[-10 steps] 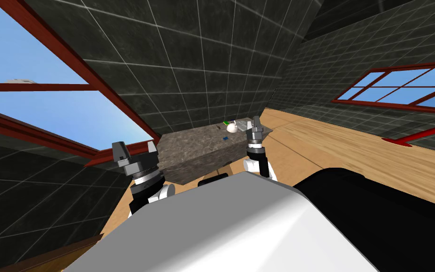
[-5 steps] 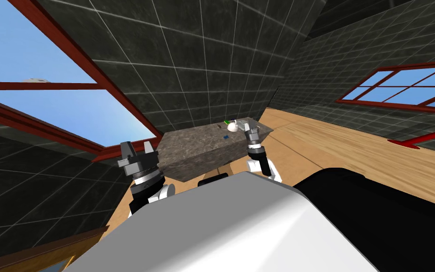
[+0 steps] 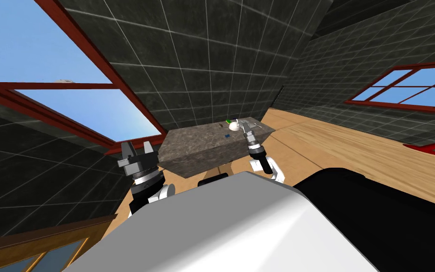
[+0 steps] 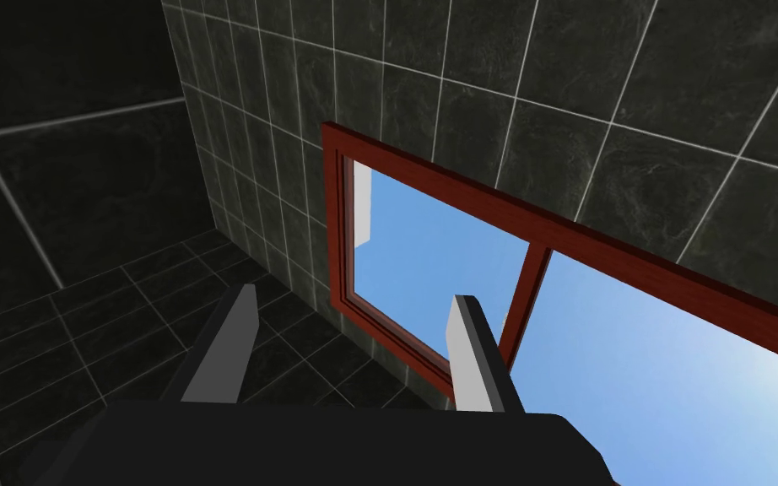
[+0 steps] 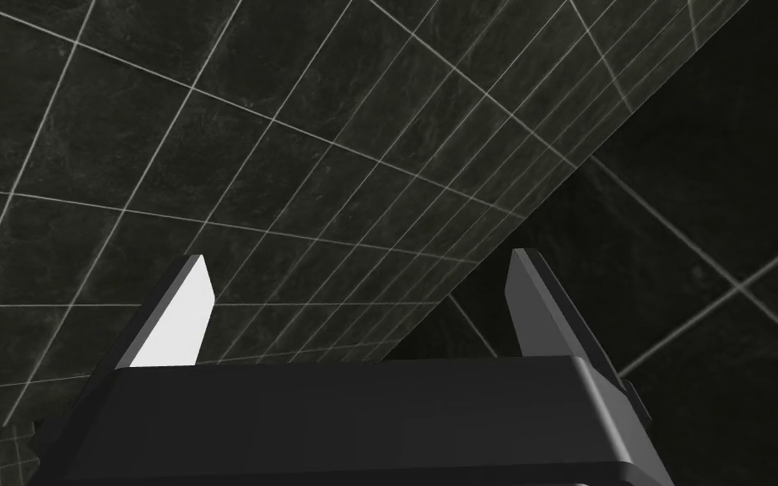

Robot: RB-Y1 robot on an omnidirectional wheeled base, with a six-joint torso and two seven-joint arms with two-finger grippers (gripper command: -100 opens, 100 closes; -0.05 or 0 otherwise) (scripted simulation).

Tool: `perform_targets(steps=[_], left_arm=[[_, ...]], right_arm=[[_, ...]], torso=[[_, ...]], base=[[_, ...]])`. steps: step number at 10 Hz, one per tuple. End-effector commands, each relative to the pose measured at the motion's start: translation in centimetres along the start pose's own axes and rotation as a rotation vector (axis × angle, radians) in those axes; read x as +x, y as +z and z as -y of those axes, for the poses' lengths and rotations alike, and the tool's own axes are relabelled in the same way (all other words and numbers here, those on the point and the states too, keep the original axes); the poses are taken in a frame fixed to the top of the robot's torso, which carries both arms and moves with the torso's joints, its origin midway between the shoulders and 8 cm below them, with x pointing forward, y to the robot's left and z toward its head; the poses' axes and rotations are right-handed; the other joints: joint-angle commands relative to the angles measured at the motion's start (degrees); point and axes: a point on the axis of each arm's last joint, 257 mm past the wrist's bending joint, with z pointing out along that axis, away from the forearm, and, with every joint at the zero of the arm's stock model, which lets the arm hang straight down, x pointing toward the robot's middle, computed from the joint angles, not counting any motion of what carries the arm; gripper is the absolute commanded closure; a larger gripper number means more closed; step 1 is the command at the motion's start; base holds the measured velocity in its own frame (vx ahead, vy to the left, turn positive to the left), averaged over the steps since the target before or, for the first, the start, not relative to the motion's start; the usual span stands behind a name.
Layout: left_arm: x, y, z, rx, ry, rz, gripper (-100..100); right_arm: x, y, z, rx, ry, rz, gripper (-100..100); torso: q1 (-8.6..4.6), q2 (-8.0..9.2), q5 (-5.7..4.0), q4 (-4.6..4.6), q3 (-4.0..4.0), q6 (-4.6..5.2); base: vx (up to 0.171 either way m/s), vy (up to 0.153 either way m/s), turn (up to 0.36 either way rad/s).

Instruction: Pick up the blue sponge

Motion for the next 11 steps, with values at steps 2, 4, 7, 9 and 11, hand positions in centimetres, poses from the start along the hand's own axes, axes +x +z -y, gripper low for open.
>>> perform_targets(steps=[2,4,7,9,11], left_arm=[[0.0,0.0,0.0,0.000,0.000,0.000,0],[0.0,0.0,0.0,0.000,0.000,0.000,0],[0.0,0.0,0.0,0.000,0.000,0.000,0],[0.0,0.0,0.0,0.000,0.000,0.000,0],[0.0,0.0,0.0,0.000,0.000,0.000,0]], right_arm=[[0.6,-0.3,1.5,0.007,-0.071,-0.067,-100],[1.7,-1.0,4.1,0.024,-0.180,-0.159,-100],[2.5,-1.6,5.9,0.028,-0.255,-0.239,-100],[3.0,-2.3,7.6,0.035,-0.318,-0.300,-100],[3.7,-3.4,10.2,0.034,-0.420,-0.402,-100]], torso=[[0.02,-0.04,0.00,-0.01,-0.03,-0.02],[-0.01,-0.03,0.00,-0.01,-0.02,-0.01],[0.00,-0.03,0.00,-0.01,-0.02,0.01],[0.00,-0.10,0.00,-0.03,-0.06,-0.03],[-0.01,-0.15,-0.01,-0.04,-0.09,-0.02]], base=[[-0.048,0.018,0.076],[-0.070,0.014,0.156],[-0.049,0.015,0.092],[-0.035,0.013,0.135],[-0.038,0.018,0.228]])
